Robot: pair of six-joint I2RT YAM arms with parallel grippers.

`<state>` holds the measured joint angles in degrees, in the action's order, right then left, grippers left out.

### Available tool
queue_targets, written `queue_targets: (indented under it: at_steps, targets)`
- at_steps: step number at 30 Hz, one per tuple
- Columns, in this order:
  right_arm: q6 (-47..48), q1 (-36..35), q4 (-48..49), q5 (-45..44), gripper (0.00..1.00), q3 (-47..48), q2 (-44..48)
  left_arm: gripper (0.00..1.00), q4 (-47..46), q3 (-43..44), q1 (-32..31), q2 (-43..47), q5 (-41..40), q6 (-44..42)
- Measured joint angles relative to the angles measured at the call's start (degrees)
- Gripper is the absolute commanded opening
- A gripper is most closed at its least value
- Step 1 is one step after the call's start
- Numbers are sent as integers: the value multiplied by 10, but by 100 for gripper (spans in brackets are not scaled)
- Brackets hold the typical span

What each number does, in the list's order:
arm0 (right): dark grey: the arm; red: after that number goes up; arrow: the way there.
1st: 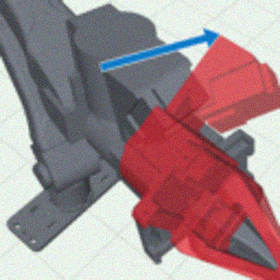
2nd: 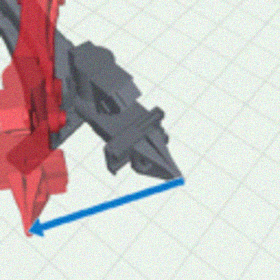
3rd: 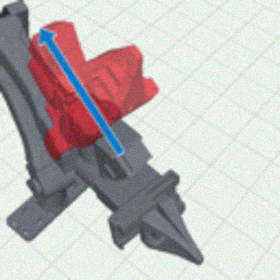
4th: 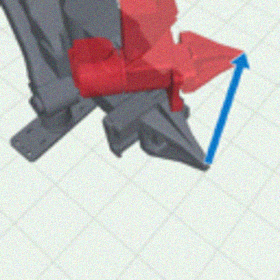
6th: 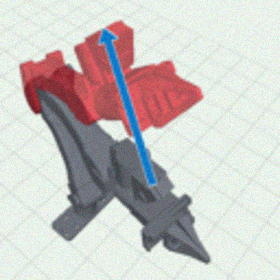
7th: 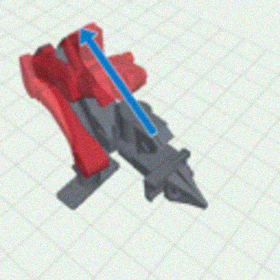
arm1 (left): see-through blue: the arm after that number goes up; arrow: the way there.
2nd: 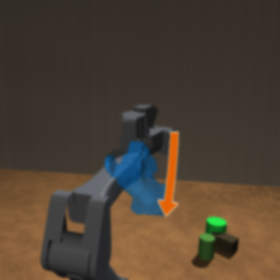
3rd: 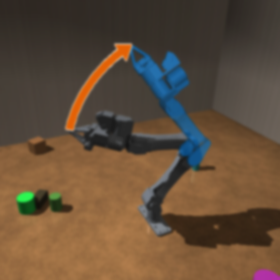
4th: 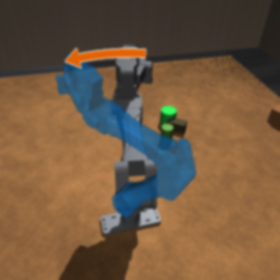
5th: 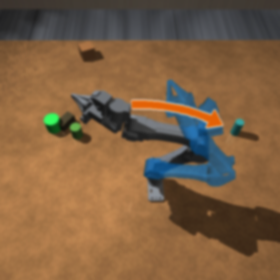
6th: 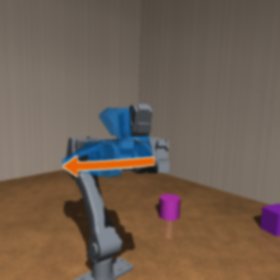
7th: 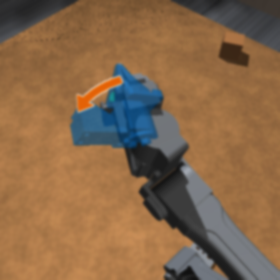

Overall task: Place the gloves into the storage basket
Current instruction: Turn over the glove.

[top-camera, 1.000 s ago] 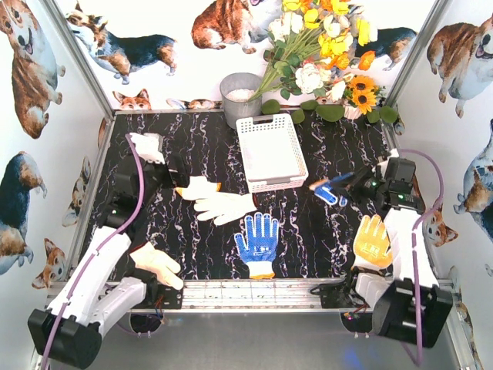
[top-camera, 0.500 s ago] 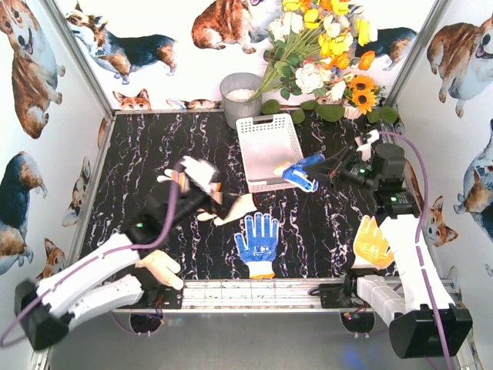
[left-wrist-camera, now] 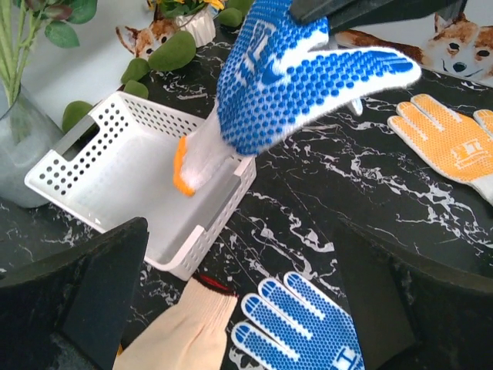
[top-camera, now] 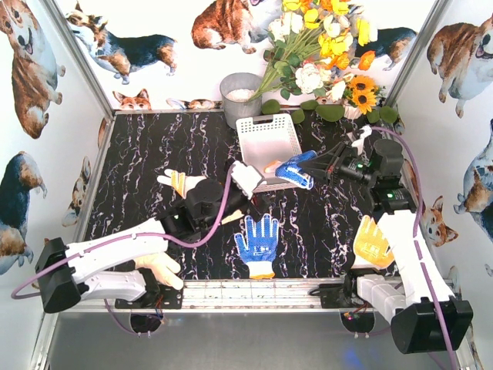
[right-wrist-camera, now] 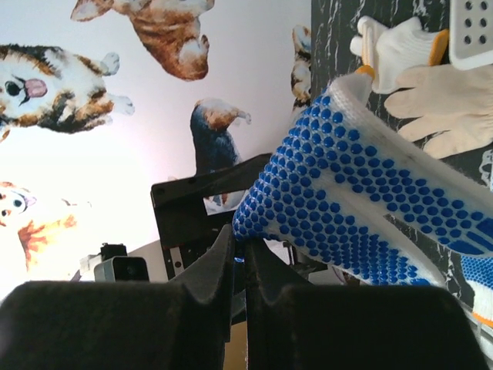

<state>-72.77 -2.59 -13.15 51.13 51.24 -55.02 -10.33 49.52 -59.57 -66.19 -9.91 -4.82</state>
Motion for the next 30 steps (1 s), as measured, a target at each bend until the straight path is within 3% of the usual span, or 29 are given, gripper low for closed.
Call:
queue_targets:
  at_steps: [5, 6, 8, 14, 18, 23, 25, 28, 30]
  targets:
    - [-8, -9, 3, 20, 0, 0, 8, 100, -6, 40, 0, -54, 11, -20]
    - [-8, -10, 3, 24, 0, 0, 9, 95, -7, 46, 0, -63, 10, -24]
    - [-8, -11, 2, 29, 0, 0, 10, 77, -7, 52, 0, -76, 8, -31]
    - [-9, -12, 2, 37, 0, -2, 14, 51, 4, 77, 2, -100, 4, -51]
    - [-9, -14, 4, 43, 0, -4, 17, 20, 5, 97, 2, -120, 4, -55]
    - [-9, -15, 6, 43, 0, -11, 18, 2, 3, 97, 3, -124, -10, -52]
    - [-9, -15, 5, 42, 7, -13, 16, 0, 3, 96, 3, -124, -15, -46]
    - [-9, -15, 6, 36, 30, -16, 13, 0, 18, 95, 3, -121, -8, -27]
    - [-9, -16, 12, 30, 35, -21, 9, 0, 38, 91, 3, -115, 10, -8]
